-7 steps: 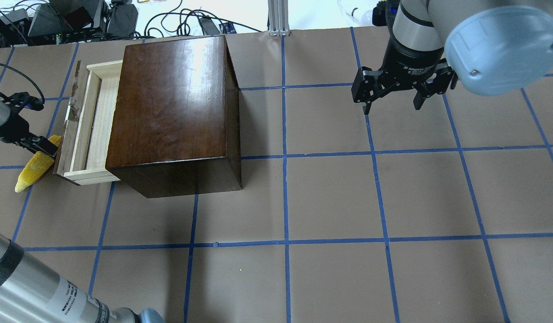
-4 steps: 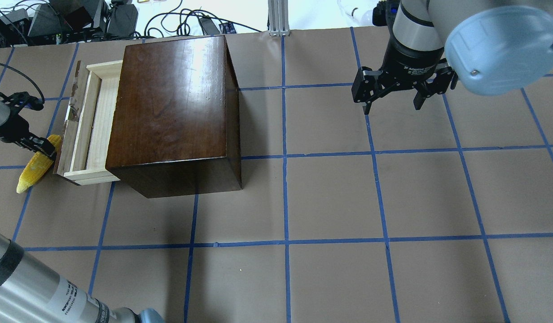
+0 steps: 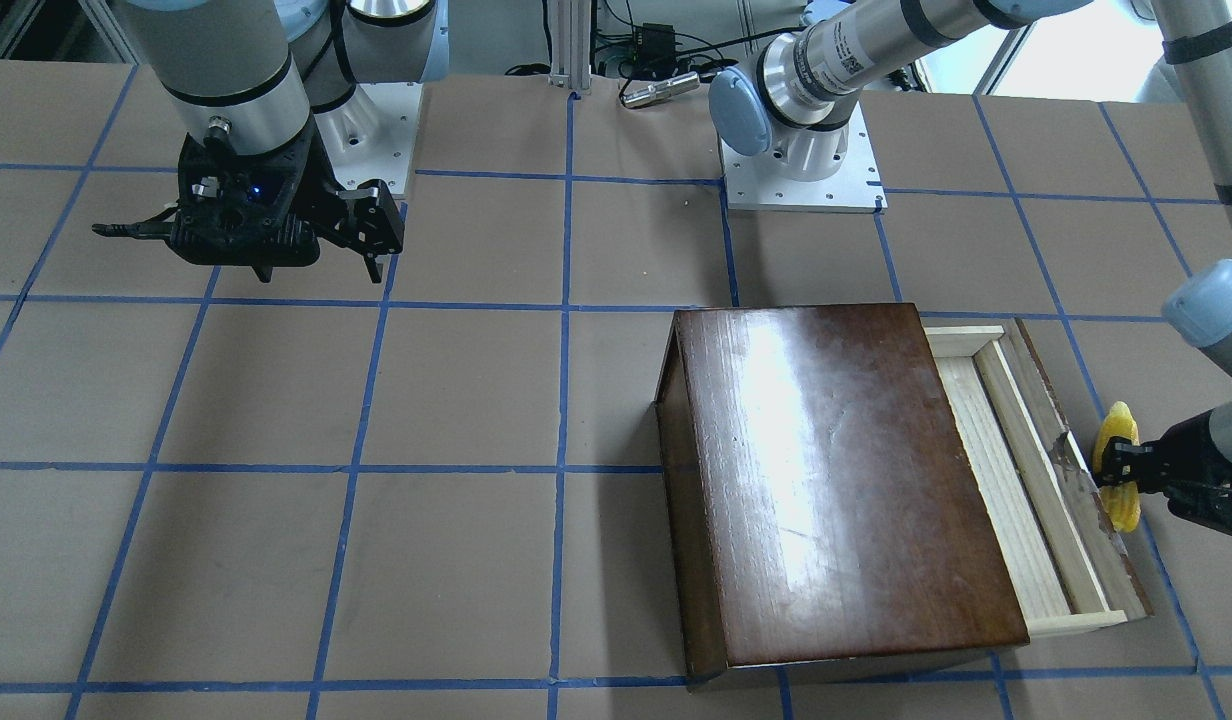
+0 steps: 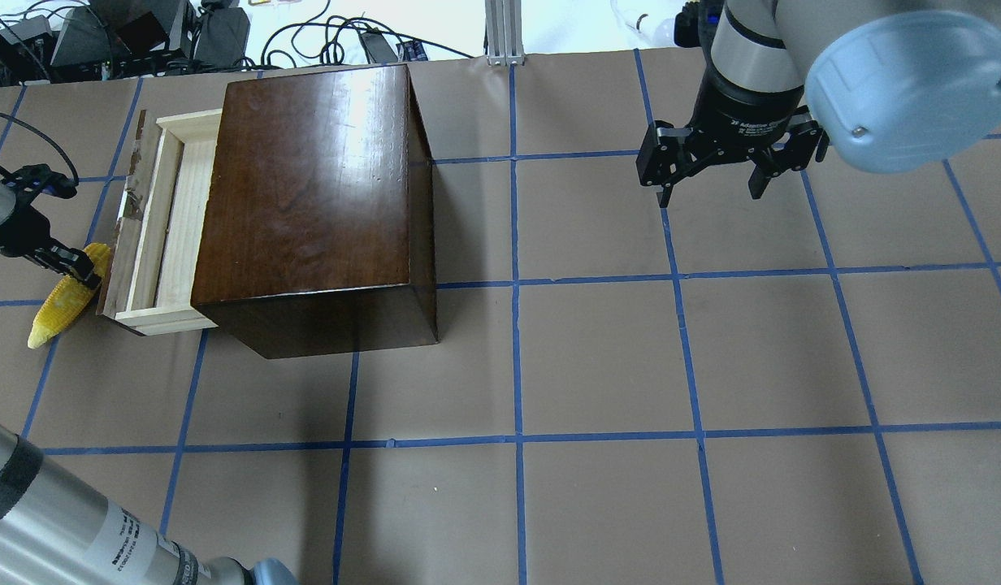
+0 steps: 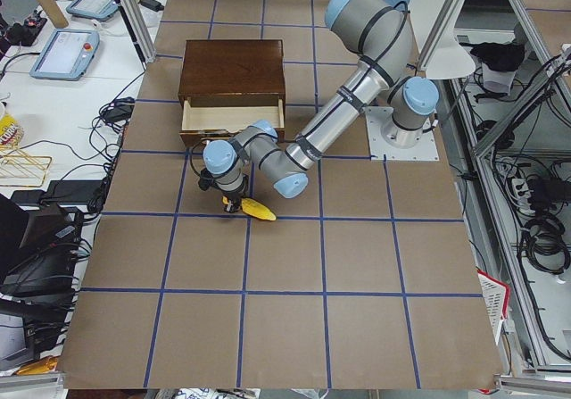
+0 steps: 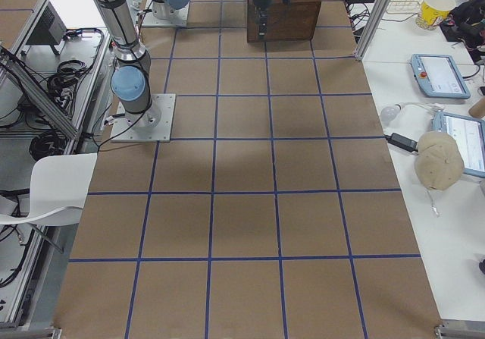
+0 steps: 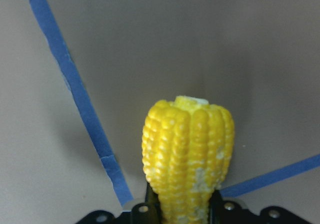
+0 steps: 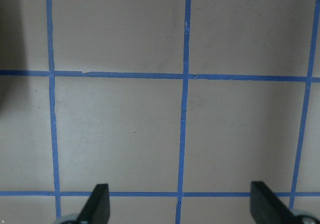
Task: Open drawer and put corn inside
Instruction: 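Grasp the corn cob with the left gripper and lift it, then carry the corn over the open drawer and lower it inside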
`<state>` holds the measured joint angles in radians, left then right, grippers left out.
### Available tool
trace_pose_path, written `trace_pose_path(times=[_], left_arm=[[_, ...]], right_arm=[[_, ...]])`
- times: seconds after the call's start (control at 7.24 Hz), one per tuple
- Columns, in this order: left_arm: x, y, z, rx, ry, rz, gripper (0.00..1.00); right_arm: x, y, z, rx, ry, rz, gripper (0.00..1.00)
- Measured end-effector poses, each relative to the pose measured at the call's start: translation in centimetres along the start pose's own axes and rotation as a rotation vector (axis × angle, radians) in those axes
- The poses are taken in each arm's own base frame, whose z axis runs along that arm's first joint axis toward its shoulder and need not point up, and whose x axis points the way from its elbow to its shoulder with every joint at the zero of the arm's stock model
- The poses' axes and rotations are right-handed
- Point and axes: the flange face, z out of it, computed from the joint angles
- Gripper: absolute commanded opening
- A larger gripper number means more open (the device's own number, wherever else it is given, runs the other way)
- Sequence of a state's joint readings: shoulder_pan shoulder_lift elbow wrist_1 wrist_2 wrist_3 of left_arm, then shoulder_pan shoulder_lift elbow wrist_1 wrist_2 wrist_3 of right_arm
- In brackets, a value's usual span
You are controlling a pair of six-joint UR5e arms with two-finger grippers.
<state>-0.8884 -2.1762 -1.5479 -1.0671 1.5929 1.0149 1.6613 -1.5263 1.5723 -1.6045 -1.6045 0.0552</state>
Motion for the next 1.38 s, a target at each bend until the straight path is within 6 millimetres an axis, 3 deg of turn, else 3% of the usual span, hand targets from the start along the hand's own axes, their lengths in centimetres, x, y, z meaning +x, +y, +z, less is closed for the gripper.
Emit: trace_pose_path(times=[0.28, 0.69, 1.11, 1.38], left_arm=[[0.5, -0.4, -2.4, 0.016, -0.029, 0.011, 0.11], [2.6, -1.5, -10.1, 0.066, -0.107, 0.031, 0.11], [8.5, -4.4, -19.8, 0.084, -0.117, -0.061, 0.12], [14.0, -7.3, -22.5, 0.098, -0.118, -0.169, 0.12]], right_arm=[[0.0, 0.0, 0.0, 0.0, 0.0, 0.0, 1.0], [0.0, 0.0, 0.0, 0.0, 0.0, 0.0, 1.0], [0.0, 0.0, 0.0, 0.0, 0.0, 0.0, 1.0], [0.0, 0.0, 0.0, 0.0, 0.0, 0.0, 1.0]])
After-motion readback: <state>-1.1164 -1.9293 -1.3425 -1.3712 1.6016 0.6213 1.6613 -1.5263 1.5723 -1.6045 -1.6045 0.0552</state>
